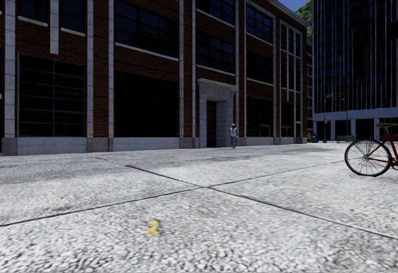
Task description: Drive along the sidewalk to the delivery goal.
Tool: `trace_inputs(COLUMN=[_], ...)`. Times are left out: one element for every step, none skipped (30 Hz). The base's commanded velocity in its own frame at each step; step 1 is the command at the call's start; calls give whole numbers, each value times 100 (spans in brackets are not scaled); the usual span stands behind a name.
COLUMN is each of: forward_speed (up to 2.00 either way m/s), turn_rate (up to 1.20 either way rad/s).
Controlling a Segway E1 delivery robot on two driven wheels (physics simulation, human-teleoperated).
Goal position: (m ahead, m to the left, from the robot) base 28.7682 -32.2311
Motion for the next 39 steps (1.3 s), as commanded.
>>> trace_inputs(forward_speed=[200, 200, 200, 200, 200, 200, 200, 200, 200, 200, 200, 200, 200, 200, 200, 200, 200, 200, 200, 200, 200, 200, 200, 200, 200, 200, 200, 200, 200, 200, 200, 200, 200, 200, 200, 200, 200, 200, 200], turn_rate=[-38, -35, -35, -32, -24, -24, -13, -6, -4, -4, -3, -3, -3, -3, -6, -15, -15, -20, -22, -25, -25, -34, -39, -43, -43, -44, -44, -44, -44, -44, -44, -44, -44, -44, -44, -44, -44, -44, -44])
